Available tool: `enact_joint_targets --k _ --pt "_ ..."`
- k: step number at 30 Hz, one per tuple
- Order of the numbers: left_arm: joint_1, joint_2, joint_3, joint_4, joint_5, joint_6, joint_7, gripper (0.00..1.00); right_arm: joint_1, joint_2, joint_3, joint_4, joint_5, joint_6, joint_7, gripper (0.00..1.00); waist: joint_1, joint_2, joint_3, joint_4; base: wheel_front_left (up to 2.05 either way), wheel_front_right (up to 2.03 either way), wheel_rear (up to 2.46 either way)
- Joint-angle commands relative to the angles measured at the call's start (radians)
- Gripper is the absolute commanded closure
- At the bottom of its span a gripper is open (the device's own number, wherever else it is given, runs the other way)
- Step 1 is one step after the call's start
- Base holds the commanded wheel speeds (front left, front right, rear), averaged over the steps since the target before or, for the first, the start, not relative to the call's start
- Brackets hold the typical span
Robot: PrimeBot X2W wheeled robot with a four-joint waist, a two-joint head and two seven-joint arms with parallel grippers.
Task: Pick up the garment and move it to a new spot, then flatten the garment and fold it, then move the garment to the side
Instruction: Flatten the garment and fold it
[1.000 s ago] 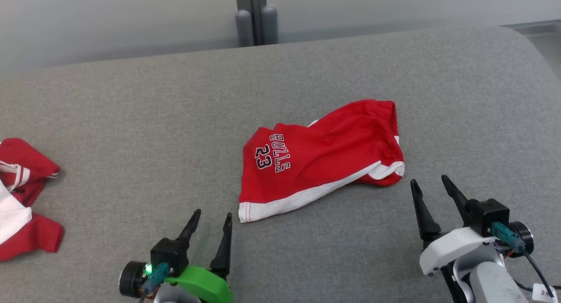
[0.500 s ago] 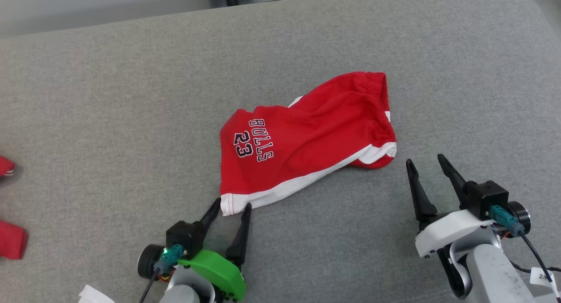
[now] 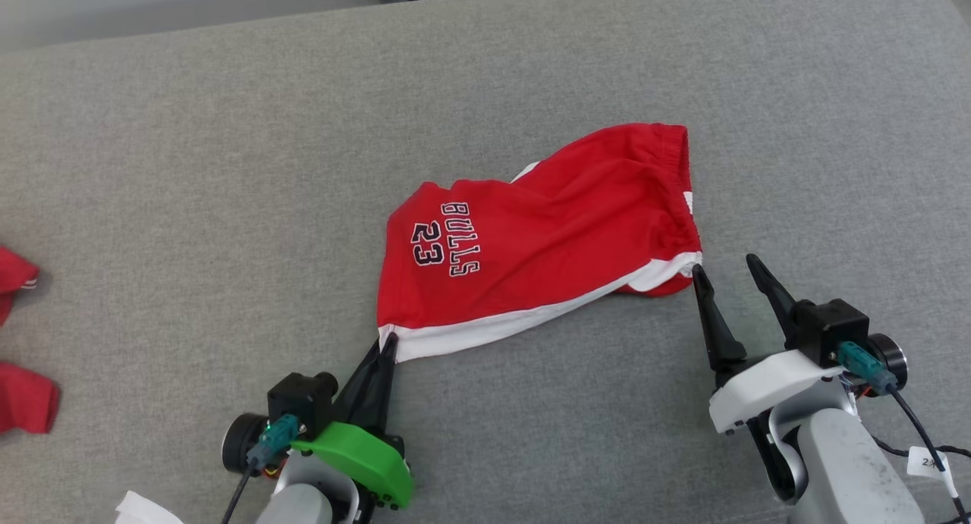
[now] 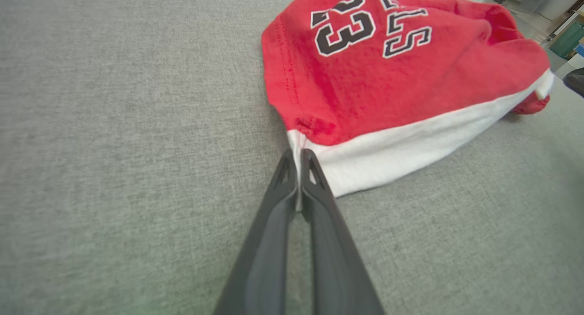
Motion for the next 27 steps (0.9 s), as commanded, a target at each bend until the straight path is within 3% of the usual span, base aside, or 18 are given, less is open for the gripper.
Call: enact_joint_targets --k 1,11,12,15,17,27 --pt "0.005 0.008 0.009 -0.005 0.010 -0.003 0.000 1.00 -0.014 -0.004 0.007 0.011 0.009 -0.001 -0.001 0.00 0.0000 -0.0001 0.005 0.005 0.00 0.00 0.00" --pt "-0.017 0.002 0.017 -0.014 0.027 -0.003 0.000 1.00 -0.077 -0.004 0.068 0.116 0.046 -0.001 -0.001 0.00 0.0000 -0.0001 0.031 0.025 0.00 0.00 0.00" --pt "-0.019 0.002 0.018 -0.016 0.027 -0.003 0.000 1.00 -0.079 -0.004 0.074 0.118 0.051 -0.001 -0.001 0.13 0.0000 -0.0001 0.034 0.025 0.00 0.00 0.00" --pt "-0.021 0.002 0.020 -0.016 0.027 -0.003 0.000 1.00 -0.082 -0.004 0.083 0.114 0.060 -0.001 -0.001 0.71 0.0000 -0.0001 0.039 0.026 0.00 0.00 0.00" --pt "-0.022 0.003 0.023 -0.016 0.029 -0.003 0.000 1.00 -0.085 -0.004 0.087 0.108 0.063 -0.001 -0.001 1.00 0.0000 -0.0001 0.041 0.027 0.00 0.00 0.00" --pt "0.002 0.003 0.039 -0.005 0.039 -0.003 0.000 1.00 -0.032 -0.004 0.074 0.041 0.062 -0.001 -0.001 1.00 0.0000 -0.0001 0.014 0.026 0.00 0.00 0.00"
